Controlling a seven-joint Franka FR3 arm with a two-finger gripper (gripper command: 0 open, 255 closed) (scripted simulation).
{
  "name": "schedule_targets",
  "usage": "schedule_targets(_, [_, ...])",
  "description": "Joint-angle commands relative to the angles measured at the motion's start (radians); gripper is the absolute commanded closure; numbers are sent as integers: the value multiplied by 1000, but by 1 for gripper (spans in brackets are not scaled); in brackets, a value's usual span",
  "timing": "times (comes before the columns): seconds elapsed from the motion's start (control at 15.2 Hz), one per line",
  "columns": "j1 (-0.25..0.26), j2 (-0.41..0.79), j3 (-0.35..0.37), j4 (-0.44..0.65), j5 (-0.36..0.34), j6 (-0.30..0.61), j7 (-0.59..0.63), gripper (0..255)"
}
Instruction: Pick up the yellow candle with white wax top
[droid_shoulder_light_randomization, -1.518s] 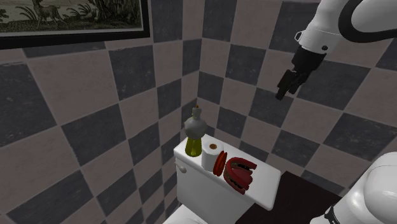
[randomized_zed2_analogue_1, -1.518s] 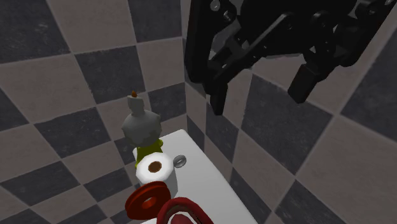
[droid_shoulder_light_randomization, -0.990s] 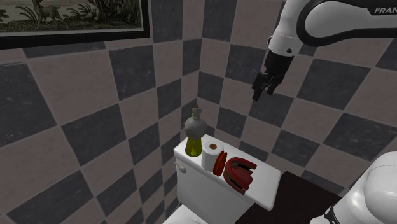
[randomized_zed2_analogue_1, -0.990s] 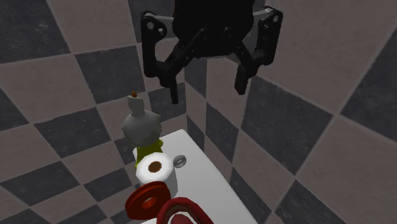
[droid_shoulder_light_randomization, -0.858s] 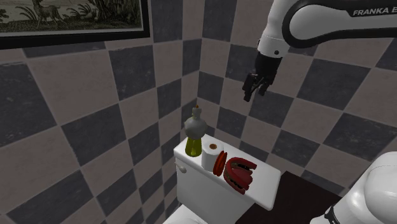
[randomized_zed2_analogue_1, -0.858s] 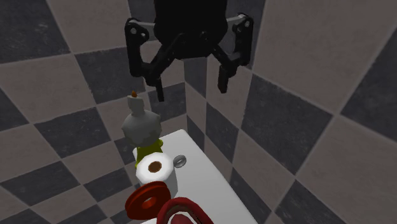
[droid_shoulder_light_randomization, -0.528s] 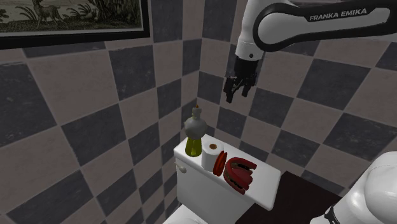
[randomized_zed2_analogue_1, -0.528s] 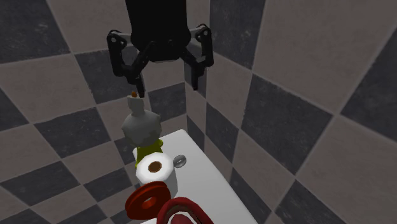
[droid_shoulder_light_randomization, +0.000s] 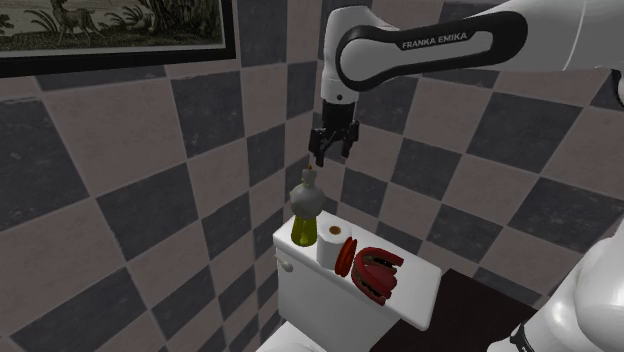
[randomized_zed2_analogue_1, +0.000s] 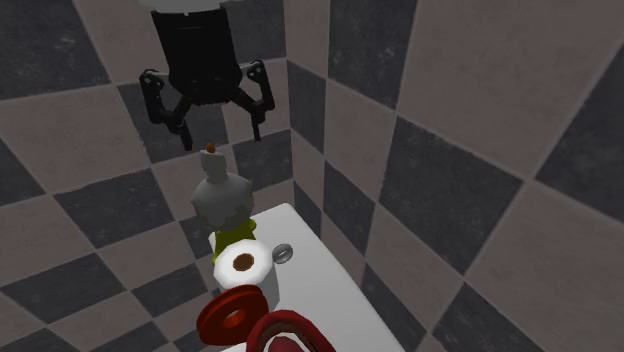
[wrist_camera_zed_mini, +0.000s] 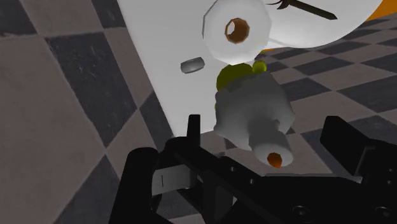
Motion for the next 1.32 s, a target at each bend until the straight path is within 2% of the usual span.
schedule_targets(0.0, [17,97,11,98,-22,-20,29,0])
schedule_targets(0.2, [42,216,17,227,-48,-54,57,0])
schedule_targets(0.79, [41,228,14,141,-53,43,61,0])
schedule_targets(0.86, [40,227,13,140,-52,43,60,255])
schedule_targets(1.25, [40,226,13,140,-52,42,60,255])
